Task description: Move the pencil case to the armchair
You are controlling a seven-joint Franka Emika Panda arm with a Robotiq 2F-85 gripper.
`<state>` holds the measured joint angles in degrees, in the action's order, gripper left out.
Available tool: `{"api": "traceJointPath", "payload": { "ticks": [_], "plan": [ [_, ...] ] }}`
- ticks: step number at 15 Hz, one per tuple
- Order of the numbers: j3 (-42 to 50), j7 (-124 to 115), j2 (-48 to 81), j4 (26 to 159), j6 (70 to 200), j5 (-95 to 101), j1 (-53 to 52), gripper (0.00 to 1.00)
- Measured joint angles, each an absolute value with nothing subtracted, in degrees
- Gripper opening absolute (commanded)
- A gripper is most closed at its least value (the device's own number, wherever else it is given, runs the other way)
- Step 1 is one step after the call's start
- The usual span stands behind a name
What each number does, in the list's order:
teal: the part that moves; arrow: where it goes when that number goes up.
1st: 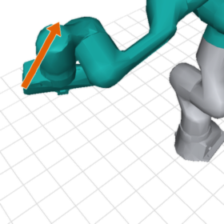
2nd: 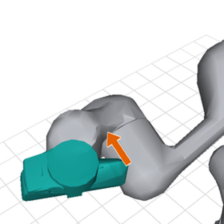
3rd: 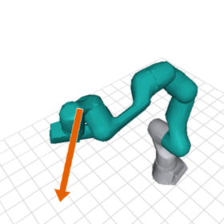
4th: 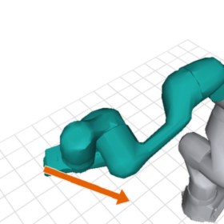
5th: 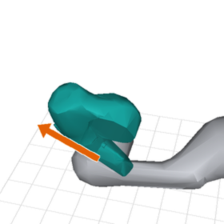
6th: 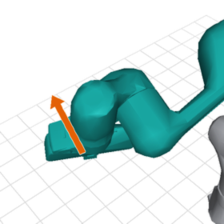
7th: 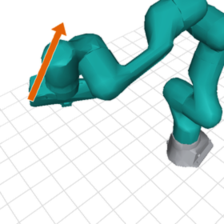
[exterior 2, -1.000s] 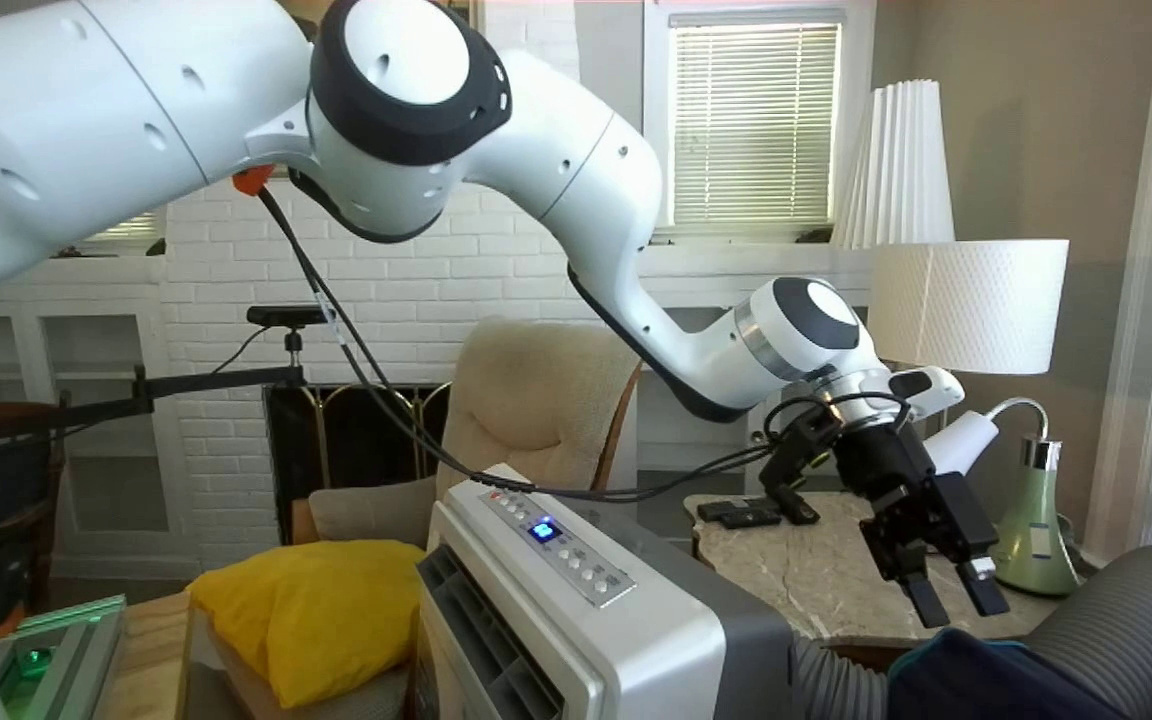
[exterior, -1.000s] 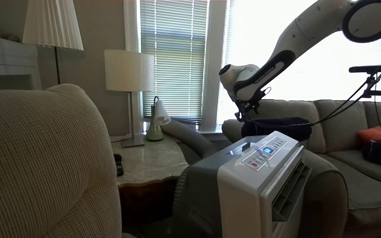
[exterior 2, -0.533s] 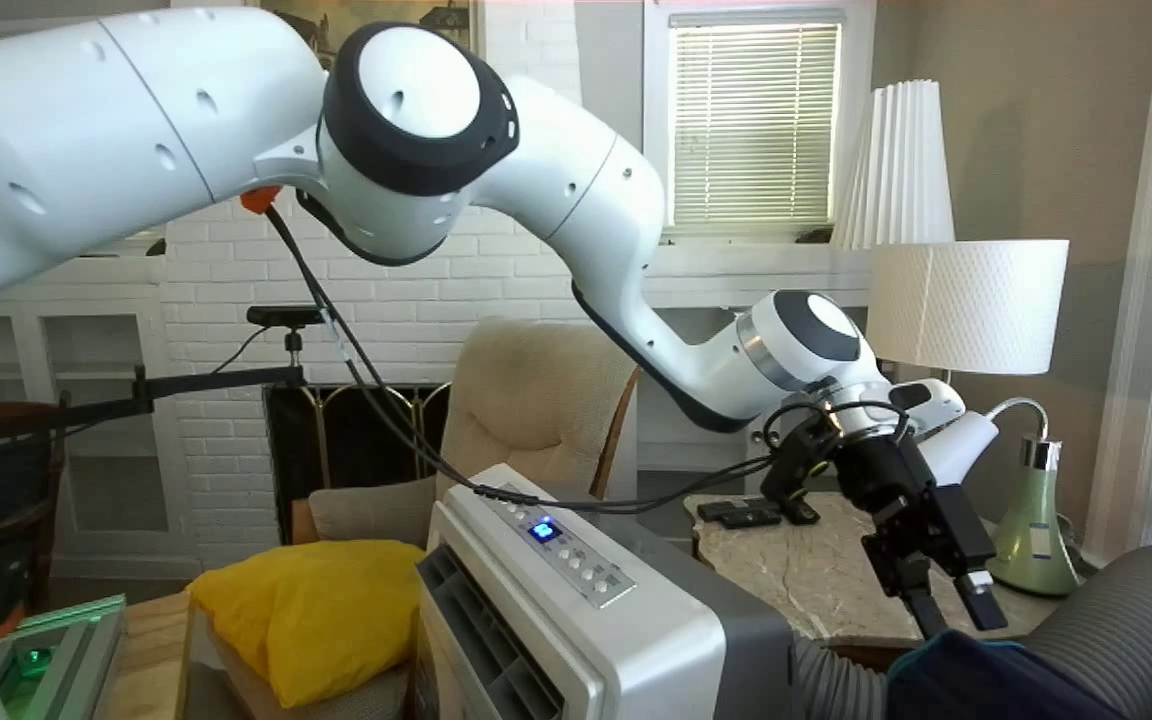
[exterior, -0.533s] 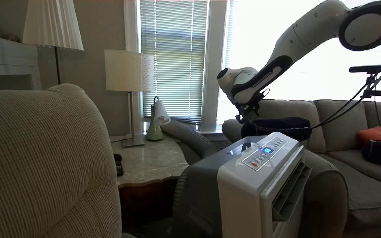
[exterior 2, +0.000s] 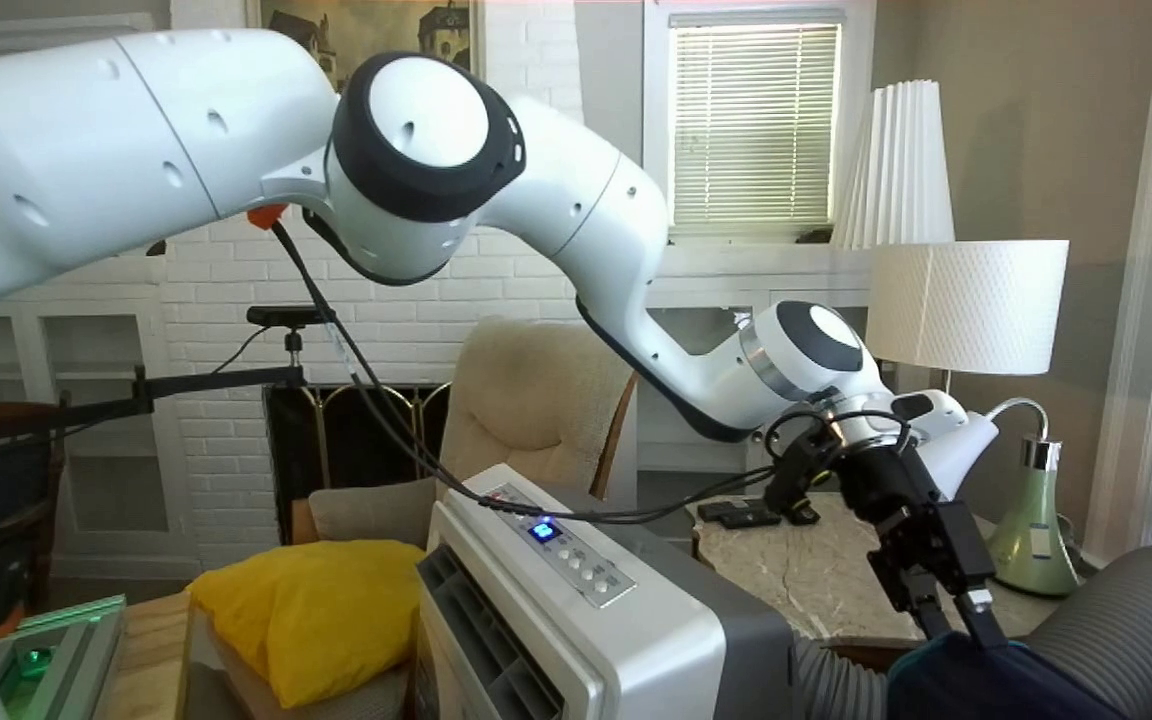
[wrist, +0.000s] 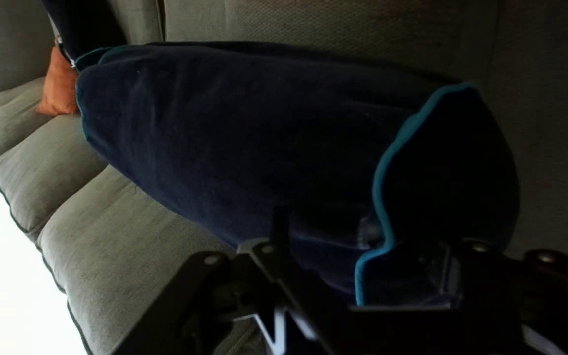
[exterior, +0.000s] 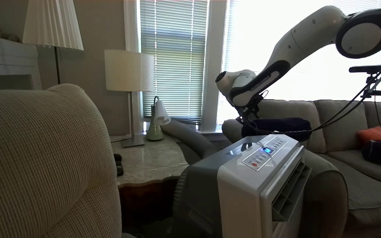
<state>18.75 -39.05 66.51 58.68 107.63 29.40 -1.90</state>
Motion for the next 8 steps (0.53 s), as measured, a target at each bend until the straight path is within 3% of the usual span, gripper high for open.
{"api": "traceJointPath", "payload": {
  "ticks": [5,8],
  "plan": [
    [18.75,-39.0,67.47,56.65,107.09,29.4,-1.76,0.04],
    [18.75,-38.93,67.63,56.23,107.03,29.4,-1.58,0.0]
  ]
}}
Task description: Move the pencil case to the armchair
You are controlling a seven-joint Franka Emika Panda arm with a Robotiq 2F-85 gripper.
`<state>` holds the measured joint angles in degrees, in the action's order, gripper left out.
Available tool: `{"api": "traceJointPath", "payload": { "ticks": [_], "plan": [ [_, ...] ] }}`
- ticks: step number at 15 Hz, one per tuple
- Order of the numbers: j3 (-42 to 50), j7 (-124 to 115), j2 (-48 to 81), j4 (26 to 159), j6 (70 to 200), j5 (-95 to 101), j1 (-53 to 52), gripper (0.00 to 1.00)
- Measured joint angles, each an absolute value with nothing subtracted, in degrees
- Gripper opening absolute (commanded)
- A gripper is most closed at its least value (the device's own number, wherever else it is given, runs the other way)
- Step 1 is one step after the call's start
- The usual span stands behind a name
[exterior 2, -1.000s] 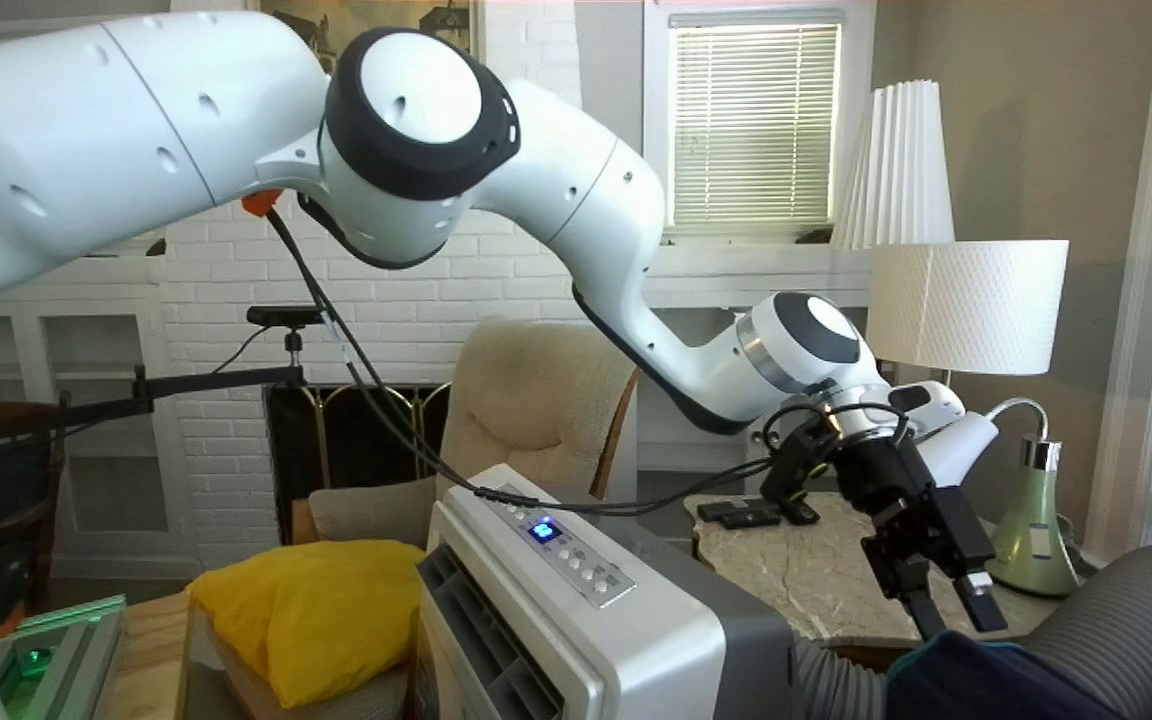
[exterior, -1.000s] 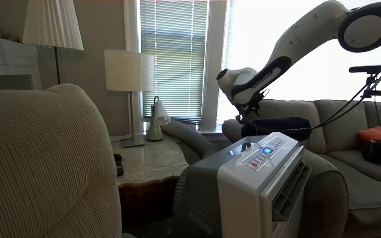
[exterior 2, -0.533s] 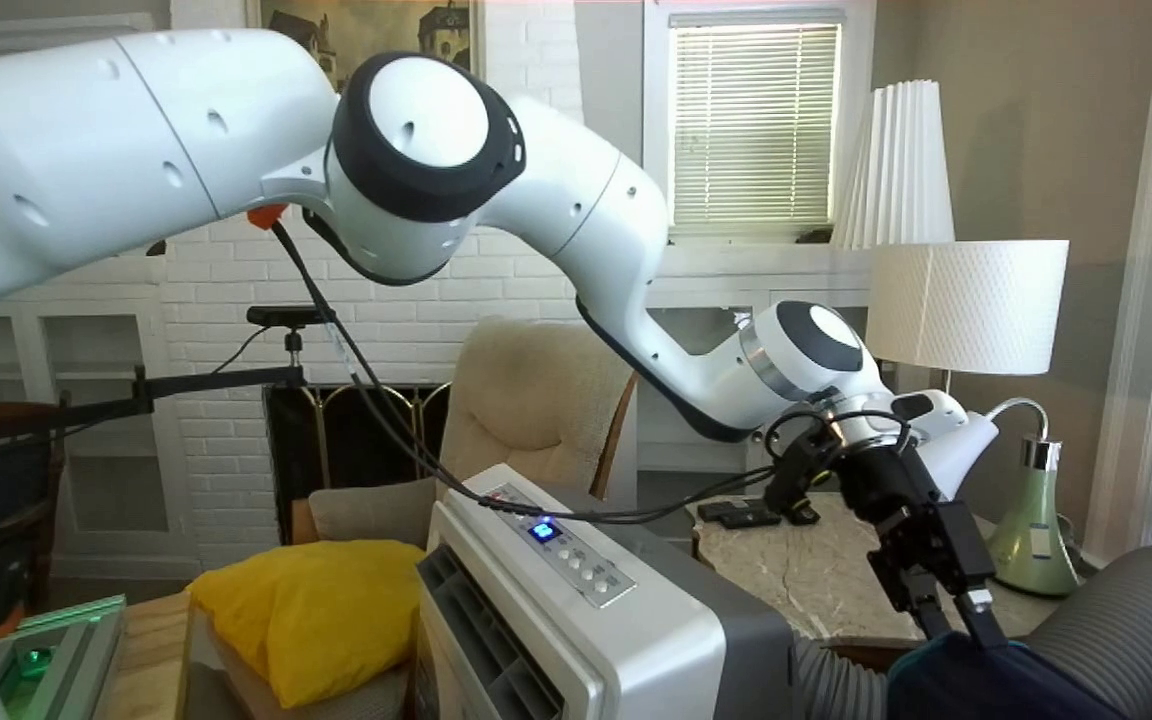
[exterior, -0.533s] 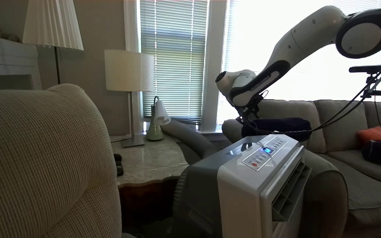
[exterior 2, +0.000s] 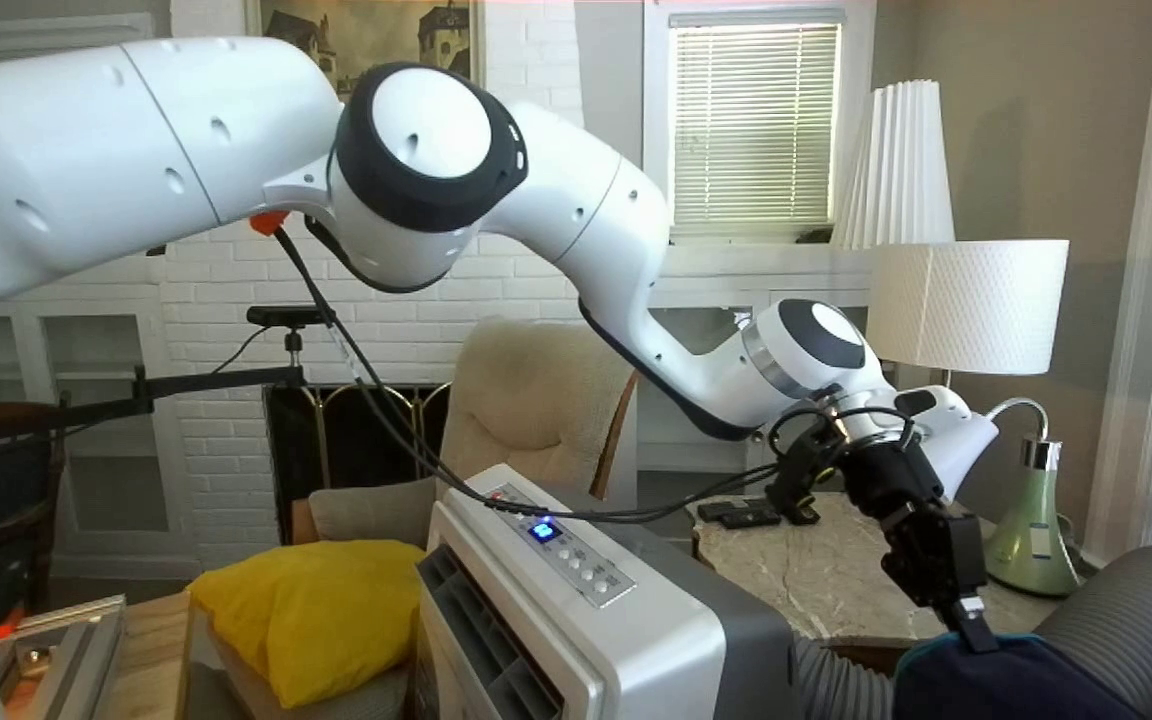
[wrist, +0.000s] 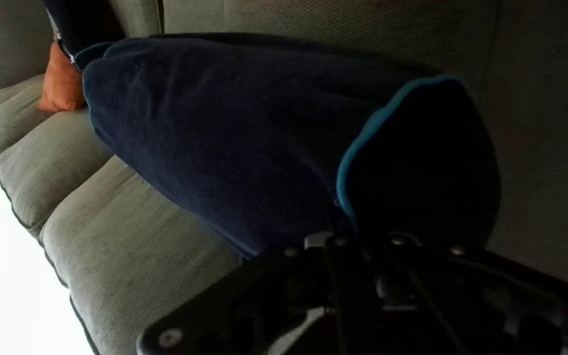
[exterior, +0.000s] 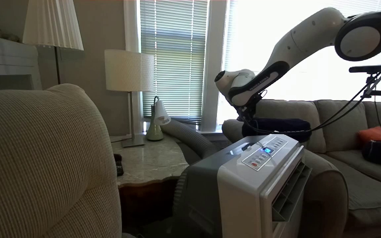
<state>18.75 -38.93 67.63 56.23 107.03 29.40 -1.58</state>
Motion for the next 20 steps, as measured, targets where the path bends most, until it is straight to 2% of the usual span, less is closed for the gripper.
{"api": "traceJointPath", "payload": {
  "ticks": [10,20],
  "plan": [
    [18.74,-26.14,67.2,51.61,103.59,29.4,1.45,0.01],
    [14.05,-12.05,53.98,55.39,103.39,28.99,4.34,0.01]
  ]
}}
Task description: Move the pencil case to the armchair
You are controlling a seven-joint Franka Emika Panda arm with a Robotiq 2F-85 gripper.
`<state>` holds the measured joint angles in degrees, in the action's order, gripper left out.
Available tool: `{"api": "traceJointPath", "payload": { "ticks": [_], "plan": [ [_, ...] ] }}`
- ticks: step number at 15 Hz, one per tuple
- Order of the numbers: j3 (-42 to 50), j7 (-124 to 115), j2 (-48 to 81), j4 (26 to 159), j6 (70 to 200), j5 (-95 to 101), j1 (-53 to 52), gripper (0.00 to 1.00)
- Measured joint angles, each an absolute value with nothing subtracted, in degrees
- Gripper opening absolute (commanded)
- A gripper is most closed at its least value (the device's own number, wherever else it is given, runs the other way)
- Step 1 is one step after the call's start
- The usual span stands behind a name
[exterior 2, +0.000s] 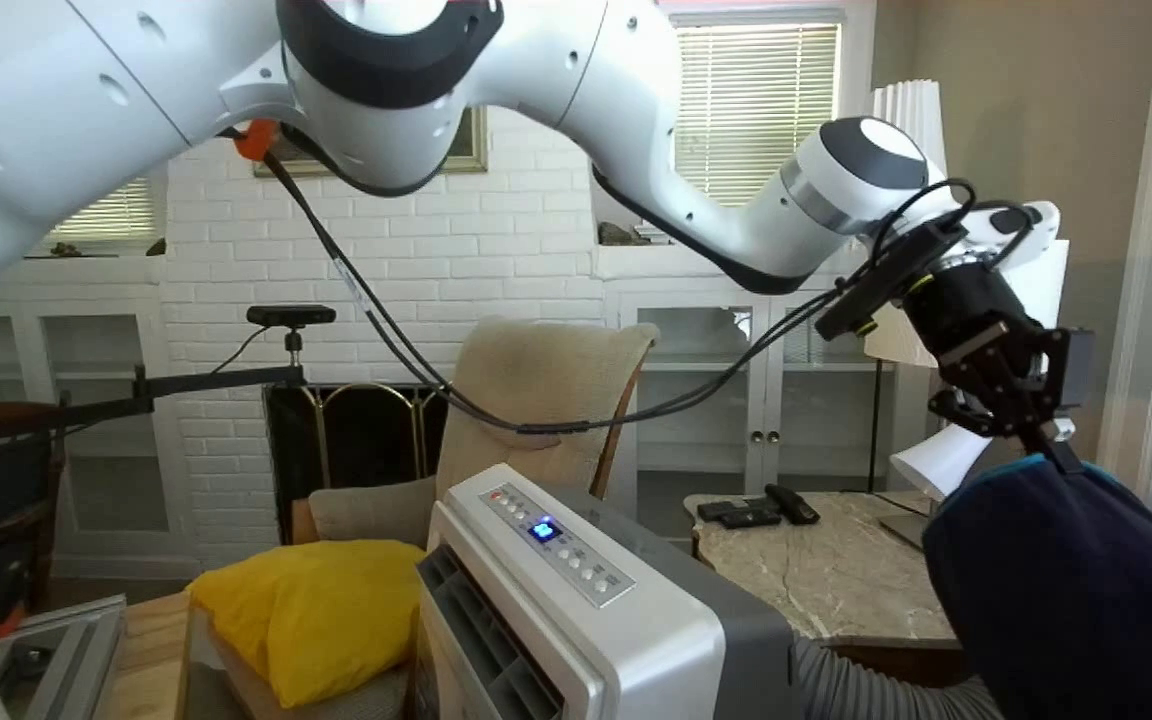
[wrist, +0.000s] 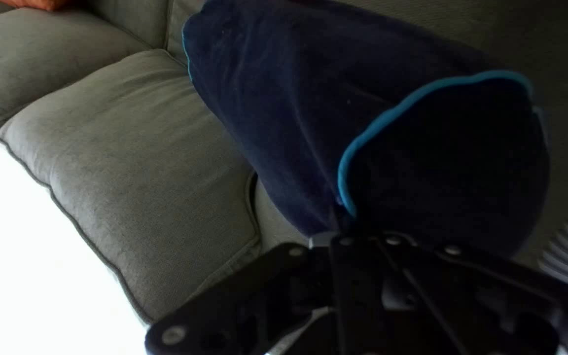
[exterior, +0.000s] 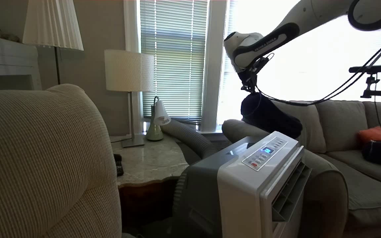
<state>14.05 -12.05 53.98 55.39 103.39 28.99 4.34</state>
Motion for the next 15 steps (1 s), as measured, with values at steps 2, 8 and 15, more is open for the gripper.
{"api": "traceJointPath", "payload": {
  "ticks": [2,8,15],
  "plan": [
    [12.36,-10.8,49.83,57.84,103.35,27.92,4.29,0.01],
    [8.66,-9.51,37.23,65.24,102.23,25.31,4.13,0.01],
    [7.85,-9.6,24.05,72.55,102.22,22.19,4.18,0.01]
  ]
}}
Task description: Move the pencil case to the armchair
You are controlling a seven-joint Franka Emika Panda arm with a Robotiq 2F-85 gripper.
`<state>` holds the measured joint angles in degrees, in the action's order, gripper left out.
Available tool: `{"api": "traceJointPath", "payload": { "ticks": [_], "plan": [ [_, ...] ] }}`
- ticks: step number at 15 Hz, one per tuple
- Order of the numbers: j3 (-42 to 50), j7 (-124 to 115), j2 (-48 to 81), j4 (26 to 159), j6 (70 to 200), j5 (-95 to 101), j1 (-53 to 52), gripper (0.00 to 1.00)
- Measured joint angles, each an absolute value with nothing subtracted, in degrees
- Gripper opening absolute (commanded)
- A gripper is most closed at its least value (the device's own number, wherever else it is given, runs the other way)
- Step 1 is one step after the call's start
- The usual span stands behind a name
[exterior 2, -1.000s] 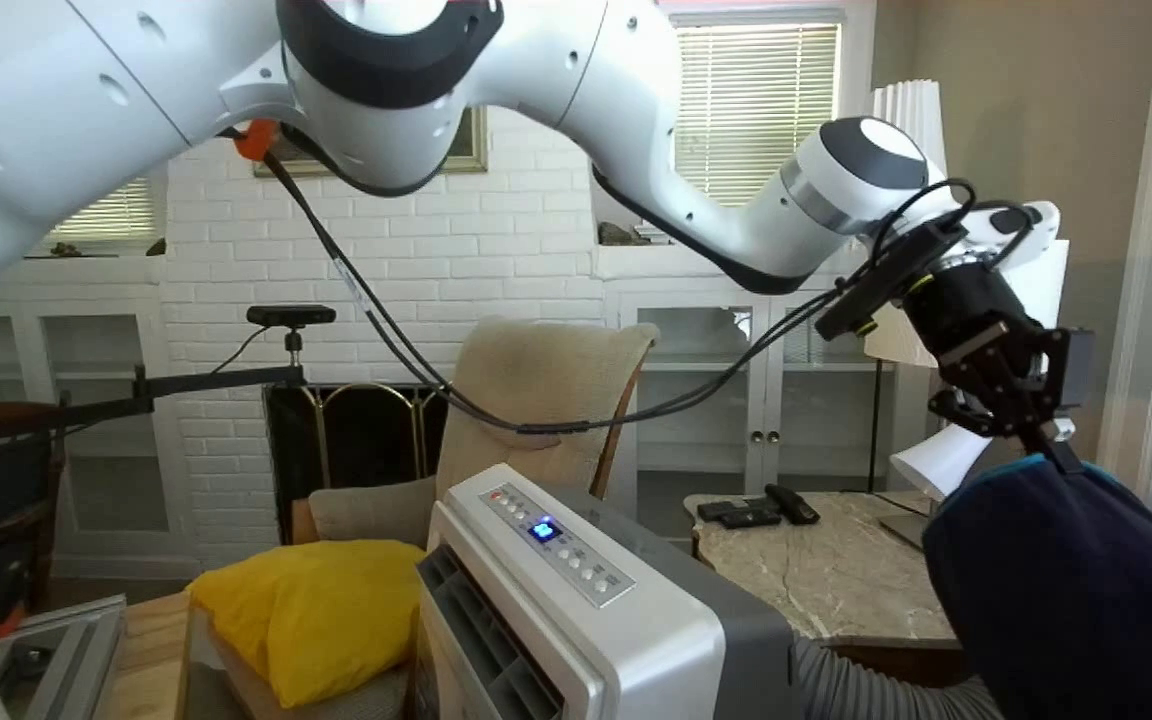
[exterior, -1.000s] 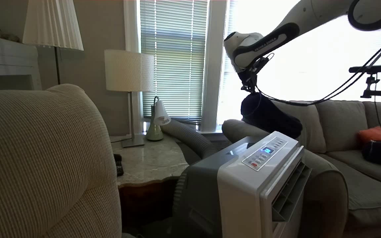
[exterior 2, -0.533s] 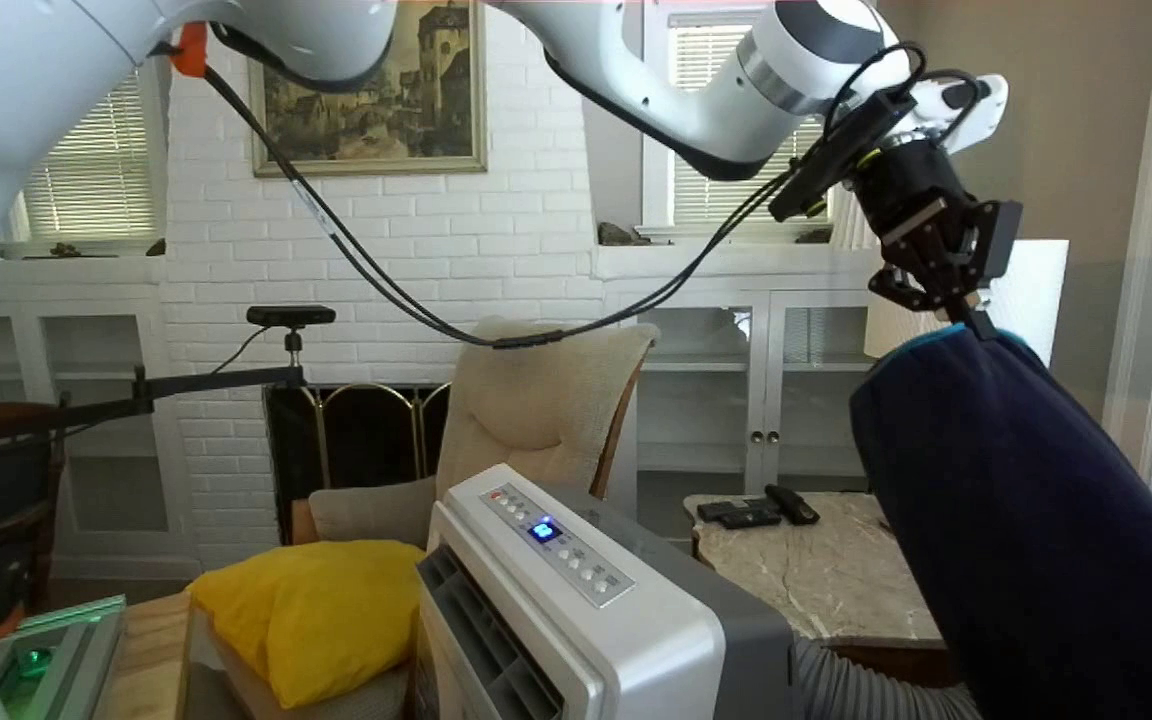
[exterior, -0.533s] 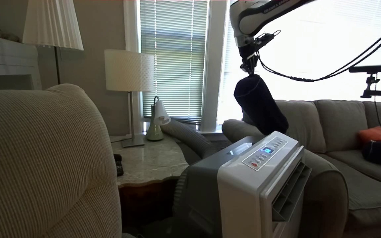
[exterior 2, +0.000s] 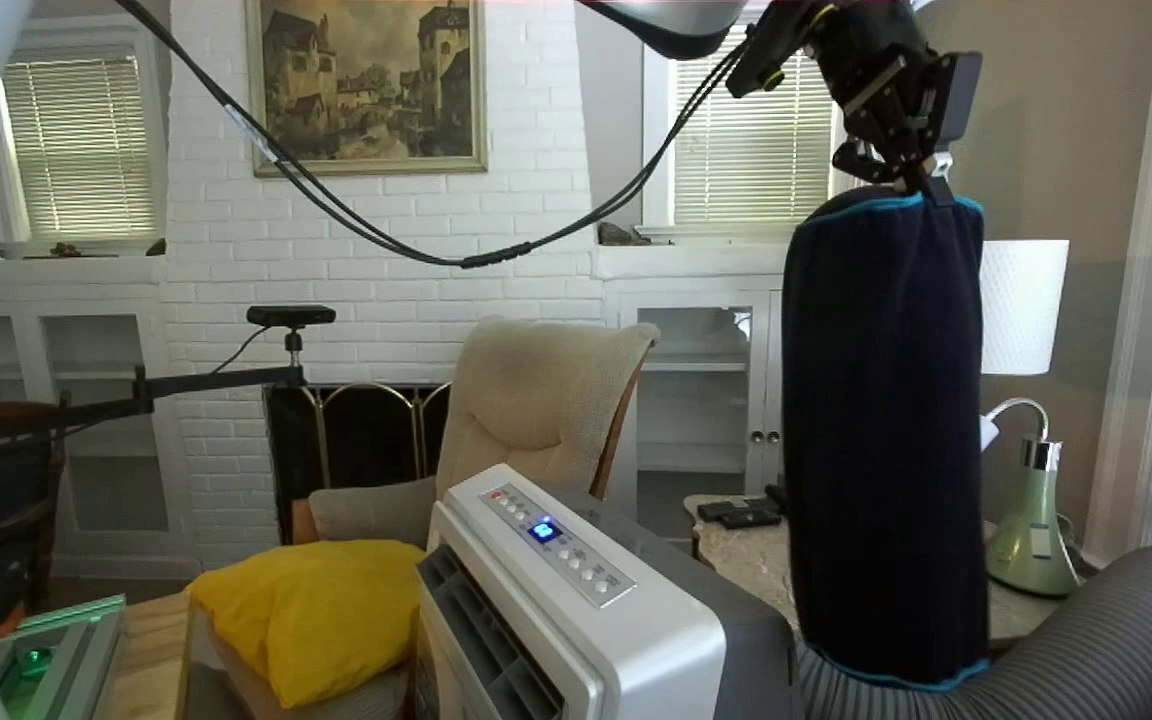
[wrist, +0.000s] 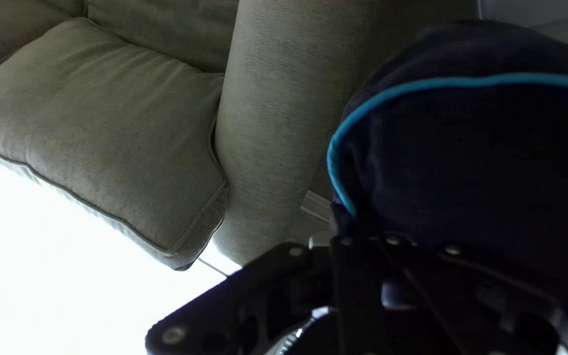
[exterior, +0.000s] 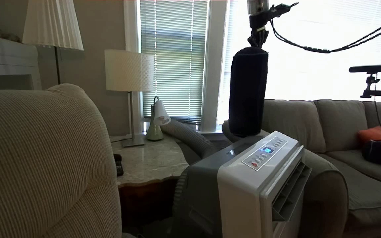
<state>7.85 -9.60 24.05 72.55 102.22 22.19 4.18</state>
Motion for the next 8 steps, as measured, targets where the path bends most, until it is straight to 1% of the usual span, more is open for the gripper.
{"api": "traceJointPath", "payload": {
  "ticks": [4,8],
  "plan": [
    [7.85,-9.52,18.25,75.34,102.22,22.2,4.11,0.01],
    [6.87,-9.43,10.52,83.07,103.1,22.43,2.69,0.01]
  ]
}}
